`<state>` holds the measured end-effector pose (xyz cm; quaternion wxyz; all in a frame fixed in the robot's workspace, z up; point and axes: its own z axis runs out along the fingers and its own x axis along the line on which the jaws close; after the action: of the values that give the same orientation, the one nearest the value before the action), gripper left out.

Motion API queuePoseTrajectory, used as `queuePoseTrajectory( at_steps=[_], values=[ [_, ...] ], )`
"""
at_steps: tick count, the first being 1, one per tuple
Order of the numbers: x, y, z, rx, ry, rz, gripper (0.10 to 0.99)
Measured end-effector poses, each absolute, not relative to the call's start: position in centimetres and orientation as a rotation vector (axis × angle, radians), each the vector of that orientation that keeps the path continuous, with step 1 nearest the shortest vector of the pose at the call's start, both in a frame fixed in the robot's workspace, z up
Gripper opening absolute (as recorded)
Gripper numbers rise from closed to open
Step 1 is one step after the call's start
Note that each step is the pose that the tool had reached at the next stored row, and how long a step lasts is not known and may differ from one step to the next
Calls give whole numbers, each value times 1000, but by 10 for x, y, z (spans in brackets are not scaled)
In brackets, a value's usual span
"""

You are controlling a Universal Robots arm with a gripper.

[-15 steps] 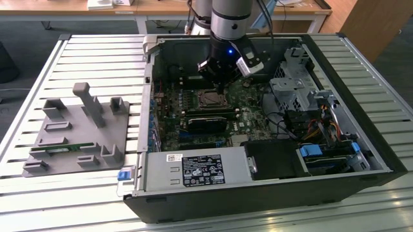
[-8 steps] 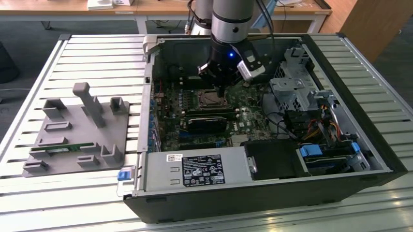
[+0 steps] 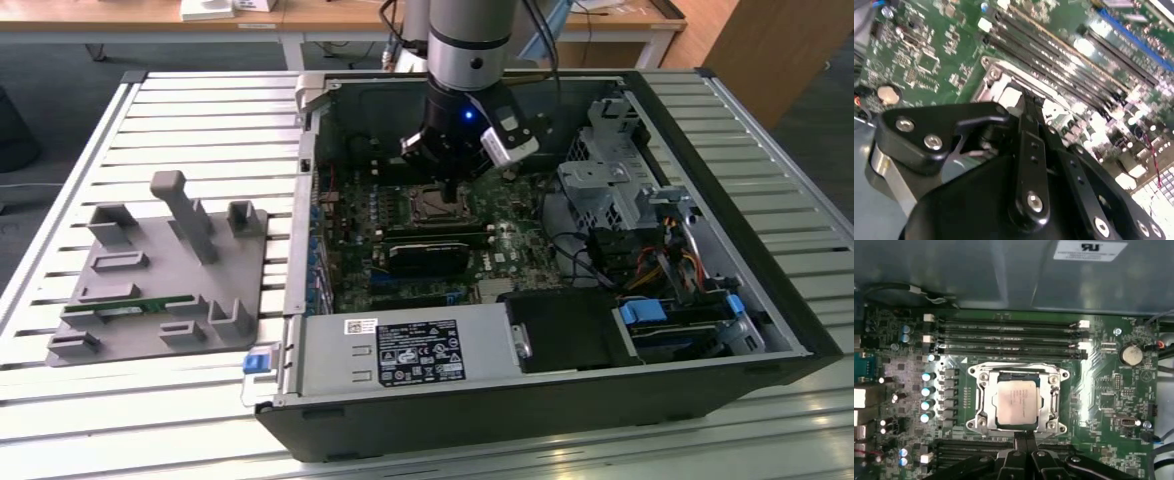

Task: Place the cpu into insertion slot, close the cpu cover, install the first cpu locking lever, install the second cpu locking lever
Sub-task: 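Install the second cpu locking lever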

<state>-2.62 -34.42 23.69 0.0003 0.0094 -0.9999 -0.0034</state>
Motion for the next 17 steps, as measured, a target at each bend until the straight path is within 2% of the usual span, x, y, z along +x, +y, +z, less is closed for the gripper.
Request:
queuePoseTrajectory(
  at_steps=[17],
  values=[
    [-45,-360,236,30,-3141,-11,106]
  ],
)
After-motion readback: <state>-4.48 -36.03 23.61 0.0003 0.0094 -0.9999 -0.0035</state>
